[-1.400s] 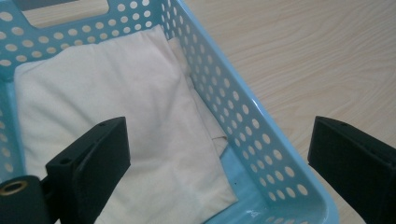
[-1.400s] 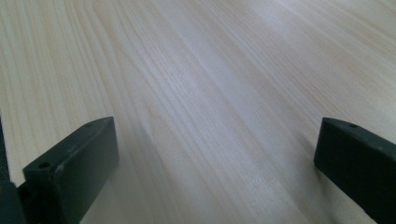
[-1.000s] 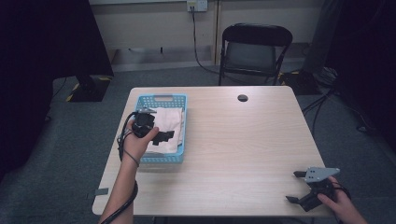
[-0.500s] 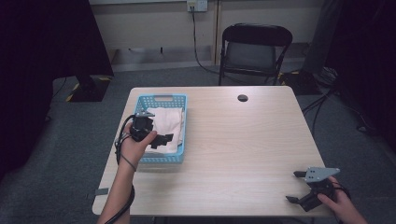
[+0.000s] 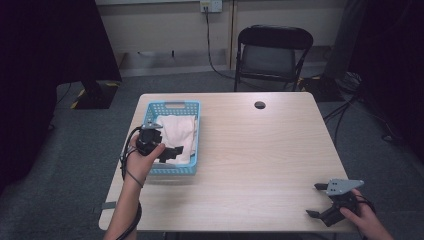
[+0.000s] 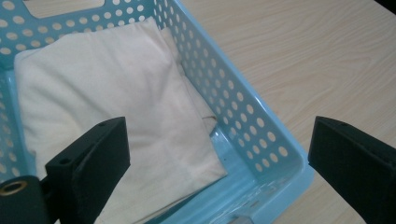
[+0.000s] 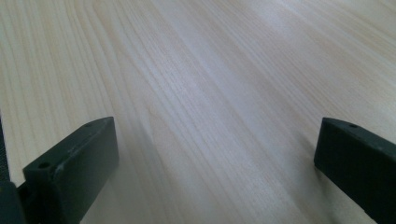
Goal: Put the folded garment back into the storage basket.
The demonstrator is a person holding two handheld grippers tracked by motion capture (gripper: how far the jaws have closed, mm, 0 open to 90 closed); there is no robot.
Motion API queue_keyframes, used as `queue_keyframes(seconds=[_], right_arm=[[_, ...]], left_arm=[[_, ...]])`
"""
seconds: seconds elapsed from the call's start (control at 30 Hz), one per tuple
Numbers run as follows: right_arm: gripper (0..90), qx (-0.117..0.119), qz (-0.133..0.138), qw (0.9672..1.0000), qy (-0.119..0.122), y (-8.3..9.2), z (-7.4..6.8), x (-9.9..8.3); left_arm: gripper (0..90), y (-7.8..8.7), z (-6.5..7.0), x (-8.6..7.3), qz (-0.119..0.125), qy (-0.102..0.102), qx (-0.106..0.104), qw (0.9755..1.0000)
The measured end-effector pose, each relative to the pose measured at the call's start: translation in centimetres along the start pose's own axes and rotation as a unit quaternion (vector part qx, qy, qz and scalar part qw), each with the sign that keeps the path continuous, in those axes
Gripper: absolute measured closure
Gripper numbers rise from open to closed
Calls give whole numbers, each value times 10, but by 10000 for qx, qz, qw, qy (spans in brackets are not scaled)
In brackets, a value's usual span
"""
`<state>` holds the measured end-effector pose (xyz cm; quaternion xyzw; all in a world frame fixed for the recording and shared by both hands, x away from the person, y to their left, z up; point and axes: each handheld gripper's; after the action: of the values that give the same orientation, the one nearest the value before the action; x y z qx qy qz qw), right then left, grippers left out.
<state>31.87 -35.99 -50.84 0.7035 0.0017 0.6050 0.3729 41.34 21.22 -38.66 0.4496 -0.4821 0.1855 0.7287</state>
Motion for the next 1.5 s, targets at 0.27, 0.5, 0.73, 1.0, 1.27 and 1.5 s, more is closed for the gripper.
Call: queue_keyframes(seconds=[0.27, 0.5, 0.73, 1.0, 1.27, 1.5], right_arm=[[0, -1, 1, 10000, 0, 0, 0, 0], [0, -1, 0, 10000, -1, 0, 0, 0], [0, 0, 1, 10000, 2, 0, 0, 0], [0, 0, 0, 10000, 0, 0, 0, 0], [0, 0, 0, 10000, -1, 0, 0, 0], [0, 0, 0, 10000, 0, 0, 0, 0]], left_arm=[[47, 1, 3, -3, 29, -42, -7, 10000], [48, 4, 5, -6, 64, -69, -36, 9999], [48, 9, 5, -11, 97, -93, -20, 9999], [48, 15, 4, -15, 143, -155, 73, 9998], [48, 20, 2, -22, 168, -151, 111, 9997], [47, 22, 4, -26, 163, -218, 103, 9996]])
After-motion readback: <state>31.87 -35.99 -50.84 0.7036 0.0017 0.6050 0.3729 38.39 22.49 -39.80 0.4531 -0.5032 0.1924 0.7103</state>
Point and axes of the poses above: each handheld gripper's, and its own axes: y roughly backward along the jaws, x roughly out of its top, z roughly to its right, and after that the axes turned 13 degrees about z, right-handed
